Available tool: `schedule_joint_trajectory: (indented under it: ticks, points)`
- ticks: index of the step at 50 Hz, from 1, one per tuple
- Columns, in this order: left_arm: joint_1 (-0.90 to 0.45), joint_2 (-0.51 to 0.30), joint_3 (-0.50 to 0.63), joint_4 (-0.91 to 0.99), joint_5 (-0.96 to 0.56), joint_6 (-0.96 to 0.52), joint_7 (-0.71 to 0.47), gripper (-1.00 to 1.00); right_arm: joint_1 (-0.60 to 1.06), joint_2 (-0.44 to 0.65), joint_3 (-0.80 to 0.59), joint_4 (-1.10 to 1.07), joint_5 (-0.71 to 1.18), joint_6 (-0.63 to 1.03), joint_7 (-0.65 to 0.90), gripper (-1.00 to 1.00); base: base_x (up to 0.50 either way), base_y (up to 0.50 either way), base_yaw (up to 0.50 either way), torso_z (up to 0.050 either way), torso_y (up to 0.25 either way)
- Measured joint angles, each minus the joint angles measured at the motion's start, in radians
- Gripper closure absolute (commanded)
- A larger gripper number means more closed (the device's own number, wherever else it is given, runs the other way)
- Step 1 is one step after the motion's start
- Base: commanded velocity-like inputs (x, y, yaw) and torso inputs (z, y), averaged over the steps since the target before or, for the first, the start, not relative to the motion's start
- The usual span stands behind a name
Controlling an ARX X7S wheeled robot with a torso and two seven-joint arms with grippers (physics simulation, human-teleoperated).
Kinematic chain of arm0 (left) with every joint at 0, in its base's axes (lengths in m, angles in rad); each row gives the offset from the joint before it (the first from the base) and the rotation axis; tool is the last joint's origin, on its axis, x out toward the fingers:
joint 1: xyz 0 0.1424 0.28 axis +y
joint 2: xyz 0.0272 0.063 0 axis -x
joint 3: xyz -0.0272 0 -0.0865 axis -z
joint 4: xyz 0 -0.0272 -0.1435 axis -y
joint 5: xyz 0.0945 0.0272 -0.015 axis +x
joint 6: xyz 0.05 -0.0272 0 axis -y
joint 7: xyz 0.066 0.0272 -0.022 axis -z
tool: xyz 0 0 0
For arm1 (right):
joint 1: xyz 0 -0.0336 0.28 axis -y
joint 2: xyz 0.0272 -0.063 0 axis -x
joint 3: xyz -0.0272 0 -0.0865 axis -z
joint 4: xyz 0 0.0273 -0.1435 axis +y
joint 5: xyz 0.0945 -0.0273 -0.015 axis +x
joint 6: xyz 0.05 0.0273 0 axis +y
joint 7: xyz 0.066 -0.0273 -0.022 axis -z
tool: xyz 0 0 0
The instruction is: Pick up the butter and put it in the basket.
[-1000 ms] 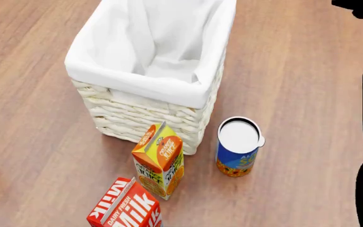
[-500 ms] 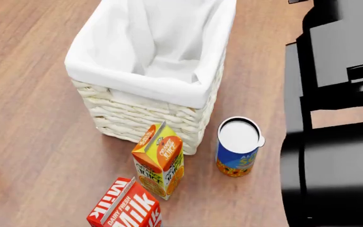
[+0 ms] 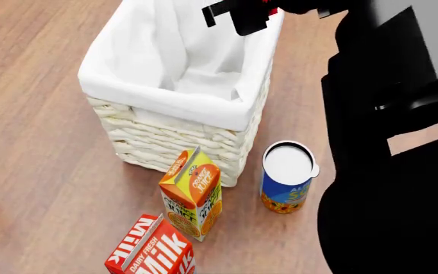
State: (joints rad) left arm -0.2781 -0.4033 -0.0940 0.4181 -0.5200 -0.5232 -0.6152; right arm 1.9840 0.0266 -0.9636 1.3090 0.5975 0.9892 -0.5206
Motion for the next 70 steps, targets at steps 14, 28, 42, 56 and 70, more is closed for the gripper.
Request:
schedule_joint_trajectory:
  ticks: [14, 28, 42, 56, 70]
  points:
    - [0.004, -0.002, 0.001, 0.01, -0.007, -0.007, -0.007, -1.0, 0.002, -0.003, -0.262, 0.0, 0.195, 0.017, -0.037, 1.0, 0.0, 0.0, 0.0, 0.001, 0.001]
    - [0.006, -0.004, 0.005, 0.021, -0.013, -0.016, -0.014, -1.0, 0.012, -0.004, -0.399, 0.0, 0.302, -0.01, -0.064, 1.0, 0.0, 0.0, 0.0, 0.001, 0.001]
    - [0.008, -0.006, 0.009, 0.029, -0.018, -0.019, -0.019, -1.0, 0.013, -0.004, -0.468, -0.011, 0.355, -0.082, -0.101, 1.0, 0.0, 0.0, 0.0, 0.0, 0.001]
    - [0.012, -0.008, 0.01, 0.037, -0.024, -0.024, -0.024, -1.0, 0.002, -0.005, -0.522, -0.043, 0.402, -0.152, -0.16, 1.0, 0.0, 0.0, 0.0, 0.001, 0.001]
    - [0.014, -0.011, 0.008, 0.047, -0.033, -0.029, -0.031, -1.0, -0.01, -0.007, -0.56, -0.076, 0.436, -0.198, -0.209, 1.0, 0.0, 0.0, 0.0, 0.001, 0.001]
